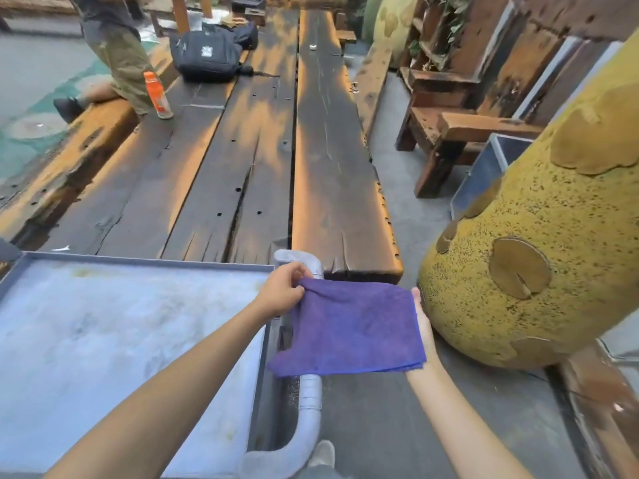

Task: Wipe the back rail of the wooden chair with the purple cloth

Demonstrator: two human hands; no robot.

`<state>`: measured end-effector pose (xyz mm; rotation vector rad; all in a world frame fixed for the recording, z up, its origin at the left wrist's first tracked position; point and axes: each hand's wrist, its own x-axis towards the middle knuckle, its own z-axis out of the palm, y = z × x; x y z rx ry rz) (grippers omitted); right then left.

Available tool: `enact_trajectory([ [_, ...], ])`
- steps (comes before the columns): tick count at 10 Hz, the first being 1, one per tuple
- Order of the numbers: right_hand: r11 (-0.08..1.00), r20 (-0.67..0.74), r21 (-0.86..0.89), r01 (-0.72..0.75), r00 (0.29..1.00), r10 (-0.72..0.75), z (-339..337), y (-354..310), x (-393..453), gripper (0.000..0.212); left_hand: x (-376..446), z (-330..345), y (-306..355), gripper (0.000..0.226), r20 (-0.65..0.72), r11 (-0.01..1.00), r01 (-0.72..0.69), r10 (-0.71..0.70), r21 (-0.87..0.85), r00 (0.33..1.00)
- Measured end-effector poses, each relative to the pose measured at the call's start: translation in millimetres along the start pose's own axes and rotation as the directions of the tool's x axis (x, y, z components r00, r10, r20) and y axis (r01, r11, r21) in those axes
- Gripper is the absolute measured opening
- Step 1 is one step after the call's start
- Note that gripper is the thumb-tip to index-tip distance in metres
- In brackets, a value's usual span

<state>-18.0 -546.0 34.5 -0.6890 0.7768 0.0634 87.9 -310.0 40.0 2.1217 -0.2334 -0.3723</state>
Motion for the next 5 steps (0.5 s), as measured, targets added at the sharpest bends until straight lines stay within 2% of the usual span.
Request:
enact_trajectory([
  [1,0.998,-0.122,0.068,-0.006,0.992,0.014,-11.9,1.1,21.4,0.046,13.1,9.5,-6.3,0.027,-0.086,1.000,0.014,-0.014,0.003,0.996],
  [2,0.993,-0.158,0.014,-0.119,0.980,0.120,-16.9,13.5,34.1,0.037,18.6,14.2,-20.5,0.025,-0.098,0.999,0.047,-0.045,0.020,0.994],
  [3,0.970,-0.180,-0.151,-0.188,0.971,0.160,-18.4,31.3,42.3,0.045,18.7,16.7,-39.7,0.027,-0.066,0.991,0.135,-0.134,0.010,0.989],
  [4,0.967,-0.184,-0.183,-0.179,0.972,0.145,-17.2,42.8,47.4,0.034,19.4,18.8,-59.1,0.026,-0.040,0.983,0.182,-0.182,0.000,0.982],
  [5,0.957,-0.154,-0.236,-0.167,0.979,0.133,-11.1,59.1,45.8,0.029,17.4,16.5,-63.8,0.027,-0.032,0.986,0.158,-0.157,0.042,0.987],
])
